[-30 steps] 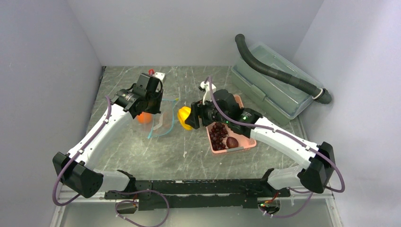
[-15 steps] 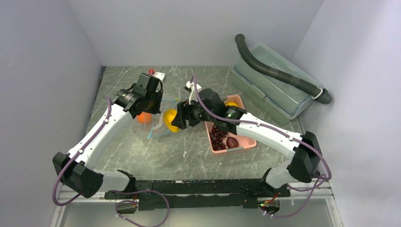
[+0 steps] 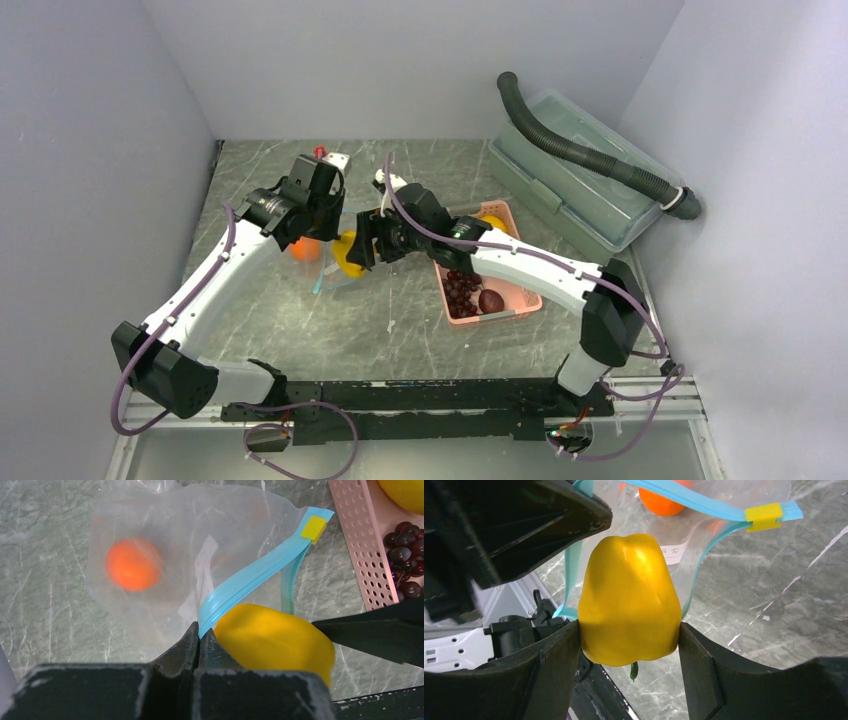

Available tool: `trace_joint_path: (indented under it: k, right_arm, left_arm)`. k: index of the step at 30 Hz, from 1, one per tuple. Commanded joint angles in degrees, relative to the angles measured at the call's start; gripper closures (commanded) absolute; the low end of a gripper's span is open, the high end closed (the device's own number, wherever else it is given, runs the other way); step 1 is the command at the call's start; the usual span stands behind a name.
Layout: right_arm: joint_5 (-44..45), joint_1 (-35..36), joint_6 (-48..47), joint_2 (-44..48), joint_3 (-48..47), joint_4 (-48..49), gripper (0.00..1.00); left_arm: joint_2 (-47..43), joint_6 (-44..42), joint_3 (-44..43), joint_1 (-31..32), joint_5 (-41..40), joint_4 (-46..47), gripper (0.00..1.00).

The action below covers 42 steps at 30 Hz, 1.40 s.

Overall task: Place the food in the zip-top bag and seal the zipper
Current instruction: Place the fake vegetable in the zipper food storage bag.

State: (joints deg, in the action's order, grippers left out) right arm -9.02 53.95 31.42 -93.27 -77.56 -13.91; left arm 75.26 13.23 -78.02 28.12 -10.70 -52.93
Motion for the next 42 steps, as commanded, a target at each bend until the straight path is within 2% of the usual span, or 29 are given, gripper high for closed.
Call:
trace_joint_path:
  k: [1,19,24,29,36,42]
  right_arm:
    - [2.4,0.2,2.7,-2.0,-3.8,1.1,0.55]
    - [14.5,-0.3,11.6,-8.9,-8.7,3.0,0.54]
    - [16.5,-1.1,15.3,-10.5,-10.2,3.4,0.46]
    - [17.1,-1.3,17.2,-11.3,-10.9,4.4,0.30]
    - [15.2,-1.5,16.7,-10.4,-10.0,6.6,0.17]
    - [14.0,-1.5,15.8,-8.3,-7.8,7.9,0.15]
  left_arm:
    - [-0.9,0.3,0.1,0.0,0.7,1.8,1.00]
    - [-0.9,0.1,0.2,0.0,1.3,1.8,1.00]
    - [-0.7,0.2,0.2,0.0,1.2,1.7,1.00]
    - [-0.7,0.1,0.2,0.0,1.3,1.7,1.00]
    - [-0.7,0.2,0.2,0.0,1.3,1.7,1.00]
    - [-0.7,0.2,0.2,0.0,1.1,1.7,1.00]
